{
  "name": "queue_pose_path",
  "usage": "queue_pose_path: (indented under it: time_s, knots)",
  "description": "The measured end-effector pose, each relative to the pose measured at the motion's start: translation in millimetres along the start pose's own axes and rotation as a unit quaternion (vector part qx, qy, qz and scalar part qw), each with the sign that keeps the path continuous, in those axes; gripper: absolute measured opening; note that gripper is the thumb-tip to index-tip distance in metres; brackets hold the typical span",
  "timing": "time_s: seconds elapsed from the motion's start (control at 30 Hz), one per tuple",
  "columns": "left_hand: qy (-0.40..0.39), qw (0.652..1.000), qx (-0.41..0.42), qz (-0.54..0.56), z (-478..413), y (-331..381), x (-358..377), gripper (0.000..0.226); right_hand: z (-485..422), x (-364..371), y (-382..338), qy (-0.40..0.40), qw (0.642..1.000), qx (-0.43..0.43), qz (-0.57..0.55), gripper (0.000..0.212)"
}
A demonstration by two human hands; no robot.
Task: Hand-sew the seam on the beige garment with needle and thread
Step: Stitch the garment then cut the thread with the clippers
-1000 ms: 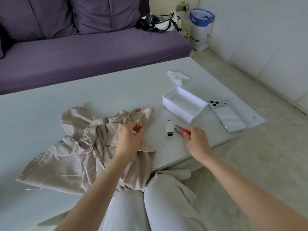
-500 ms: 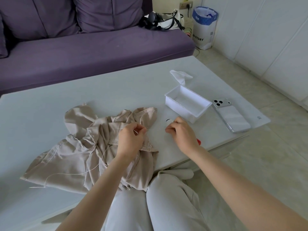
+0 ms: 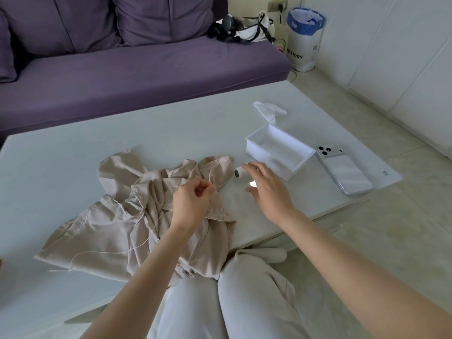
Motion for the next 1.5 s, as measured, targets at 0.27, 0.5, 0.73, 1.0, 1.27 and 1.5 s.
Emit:
queue_pose_path:
  time_s: [0.27,0.5,0.73,1.0,1.27,1.5]
  knots:
    - [-0.005,1.000,0.003,-0.003,2,3,-3,0.013,-33,11,3,-0.087,0.996,0.016,0.020,0.050]
    - [0.001,1.000,0.001,-0.006,0,0,-7,0.017,-37,6,-13,-0.061,0.997,-0.051,-0.009,0.018]
    - [0.004,1.000,0.002,-0.011,-1,-4,-13,0.015,-38,14,-17,-0.083,0.994,-0.066,-0.027,0.012]
    - [-0.002,1.000,0.023,-0.010,5,2,-9,0.027,-42,19,-22,-0.086,0.995,-0.033,-0.028,0.014]
    - [-0.001,0.999,0.022,-0.032,5,-2,-10,0.015,-12,-13,3,-0.001,0.998,0.065,0.019,0.031]
    - [-0.002,1.000,0.022,-0.019,10,-5,0,0.014,38,1,50,-0.119,0.967,0.203,0.100,0.040]
Point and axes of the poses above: each hand's wrist, its own z-axis away from the middle knuckle, its own x-axis out of the palm, y = z × x, the point moved 6 cm from there along -z, towards the middle knuckle, and after that the axes turned 11 degrees about z, right-handed, at the moved point
